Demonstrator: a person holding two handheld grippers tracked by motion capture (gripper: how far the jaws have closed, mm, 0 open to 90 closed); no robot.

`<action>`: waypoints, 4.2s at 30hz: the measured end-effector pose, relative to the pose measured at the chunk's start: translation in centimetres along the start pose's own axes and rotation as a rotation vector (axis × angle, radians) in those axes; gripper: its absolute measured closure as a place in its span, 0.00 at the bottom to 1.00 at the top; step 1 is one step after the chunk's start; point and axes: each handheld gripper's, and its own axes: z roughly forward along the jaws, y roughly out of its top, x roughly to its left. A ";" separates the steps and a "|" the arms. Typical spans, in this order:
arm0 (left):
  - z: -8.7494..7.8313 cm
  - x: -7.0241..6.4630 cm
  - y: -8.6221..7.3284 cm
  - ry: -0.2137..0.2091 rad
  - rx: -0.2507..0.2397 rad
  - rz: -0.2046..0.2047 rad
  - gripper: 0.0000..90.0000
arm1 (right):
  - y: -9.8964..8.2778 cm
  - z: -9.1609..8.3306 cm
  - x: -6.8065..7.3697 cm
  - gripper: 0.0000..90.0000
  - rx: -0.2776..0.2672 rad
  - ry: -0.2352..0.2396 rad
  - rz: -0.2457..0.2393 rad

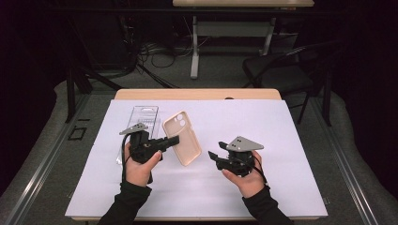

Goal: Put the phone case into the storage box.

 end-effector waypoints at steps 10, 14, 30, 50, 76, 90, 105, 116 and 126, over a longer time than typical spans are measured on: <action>-0.2 -0.1 0.2 -0.013 0.007 0.028 0.90 | 0.2 -0.4 -0.3 0.51 -0.013 0.018 0.034; -0.2 -0.2 0.2 -0.010 0.012 0.035 0.90 | 0.2 -0.4 -0.4 0.51 -0.007 0.046 0.047; -0.2 -1.0 0.4 -0.040 0.040 0.087 0.90 | 0.3 -0.5 -0.1 0.49 -0.001 0.142 0.034; 0.4 -2.5 0.2 -0.117 0.103 0.191 0.90 | 1.1 -1.6 0.1 0.52 0.005 0.214 0.028; 1.4 -3.3 -0.4 -0.256 0.178 0.286 0.90 | 1.0 -2.1 -1.2 0.67 -0.015 0.367 0.087; 1.3 -3.4 -0.3 -0.284 0.184 0.298 0.90 | 1.0 -2.2 -1.4 0.74 -0.019 0.418 0.110; 1.4 -3.4 -0.5 -0.292 0.189 0.300 0.90 | 1.0 -2.1 -1.3 0.83 -0.006 0.415 0.104; 1.5 -3.3 -0.5 -0.295 0.190 0.297 0.90 | 0.9 -2.1 -1.4 0.87 -0.003 0.412 0.110; 1.5 -3.2 -0.5 -0.298 0.191 0.294 0.90 | 0.9 -2.1 -1.5 0.90 -0.004 0.411 0.113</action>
